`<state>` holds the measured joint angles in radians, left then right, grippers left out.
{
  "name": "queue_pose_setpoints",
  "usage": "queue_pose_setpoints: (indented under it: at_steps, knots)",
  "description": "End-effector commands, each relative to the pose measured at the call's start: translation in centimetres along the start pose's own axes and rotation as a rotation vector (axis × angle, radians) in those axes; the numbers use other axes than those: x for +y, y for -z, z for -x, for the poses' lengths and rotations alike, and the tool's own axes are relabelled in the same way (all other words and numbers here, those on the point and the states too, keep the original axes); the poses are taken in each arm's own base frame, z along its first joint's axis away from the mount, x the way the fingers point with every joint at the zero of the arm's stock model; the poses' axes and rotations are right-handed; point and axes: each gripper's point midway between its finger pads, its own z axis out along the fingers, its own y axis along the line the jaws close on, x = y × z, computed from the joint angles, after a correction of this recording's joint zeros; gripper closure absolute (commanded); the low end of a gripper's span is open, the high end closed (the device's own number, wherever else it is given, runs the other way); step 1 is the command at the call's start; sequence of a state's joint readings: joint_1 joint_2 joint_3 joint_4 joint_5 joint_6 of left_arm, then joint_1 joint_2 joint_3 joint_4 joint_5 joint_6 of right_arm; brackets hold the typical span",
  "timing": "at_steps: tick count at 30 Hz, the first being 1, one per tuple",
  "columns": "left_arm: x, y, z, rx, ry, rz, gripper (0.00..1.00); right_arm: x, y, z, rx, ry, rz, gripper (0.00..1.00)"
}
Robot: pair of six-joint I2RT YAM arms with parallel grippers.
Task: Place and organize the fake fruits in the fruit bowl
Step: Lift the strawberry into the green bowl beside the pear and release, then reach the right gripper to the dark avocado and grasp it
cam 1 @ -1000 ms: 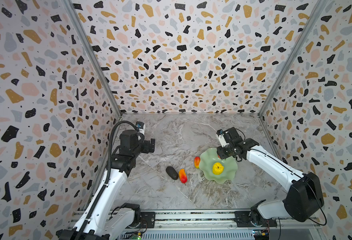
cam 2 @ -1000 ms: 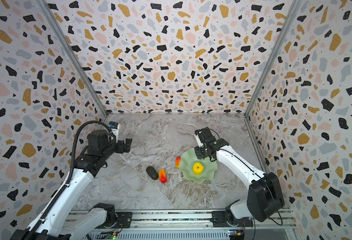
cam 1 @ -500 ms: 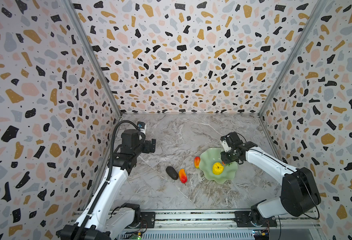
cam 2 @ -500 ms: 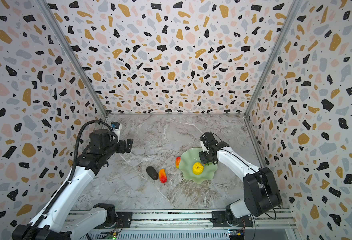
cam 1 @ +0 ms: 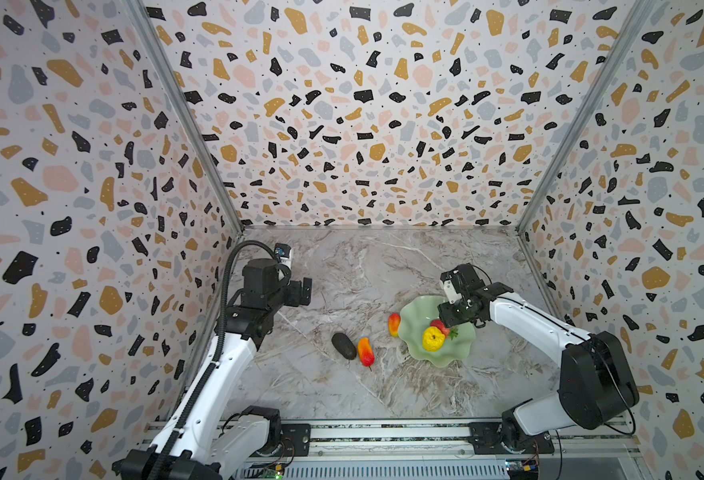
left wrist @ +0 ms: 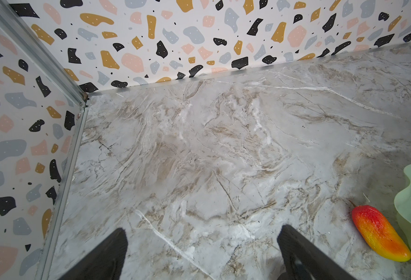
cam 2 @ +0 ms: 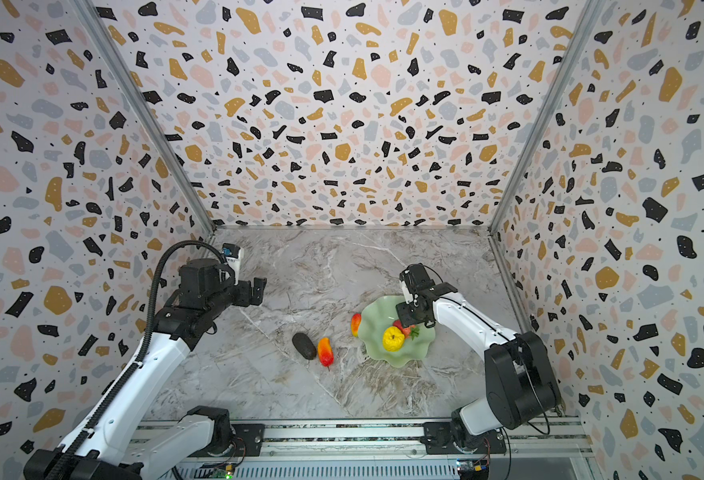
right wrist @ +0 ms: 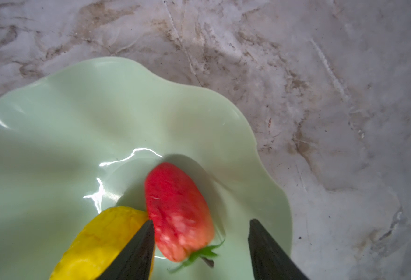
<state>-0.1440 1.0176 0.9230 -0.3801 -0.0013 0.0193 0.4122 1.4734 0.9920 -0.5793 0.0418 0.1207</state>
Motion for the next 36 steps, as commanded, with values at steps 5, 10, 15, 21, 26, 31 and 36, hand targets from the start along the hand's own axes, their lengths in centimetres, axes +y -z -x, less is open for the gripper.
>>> queue_pose_setpoints:
  at_steps: [5,10,15,21,26,31,36]
  knots:
    - [0.1,0.2,0.6,-0.025,-0.001,-0.003,0.0,1.6,5.0,4.9,-0.117,0.106,0.009,0.1]
    - [0.2,0.2,0.6,-0.024,0.0,0.003,0.0,8.9,6.2,7.8,-0.176,0.313,0.092,0.01]
    - [0.2,0.5,0.8,-0.033,0.0,0.002,0.01,14.7,4.3,9.7,-0.17,0.432,0.154,0.01]
    - [0.4,1.0,1.0,-0.052,0.0,0.012,0.01,24.0,3.3,8.4,-0.185,0.63,0.373,0.01]
    - [0.5,0.4,0.6,-0.023,0.0,0.02,0.0,29.9,3.2,7.0,-0.206,0.676,0.531,0.01]
    - [0.5,0.7,0.7,-0.034,0.002,0.023,0.0,33.7,2.5,4.7,-0.178,0.68,0.617,0.01]
    - [0.5,0.6,0.6,-0.029,0.004,0.02,0.0,35.0,-0.5,3.4,-0.106,0.612,0.586,0.02]
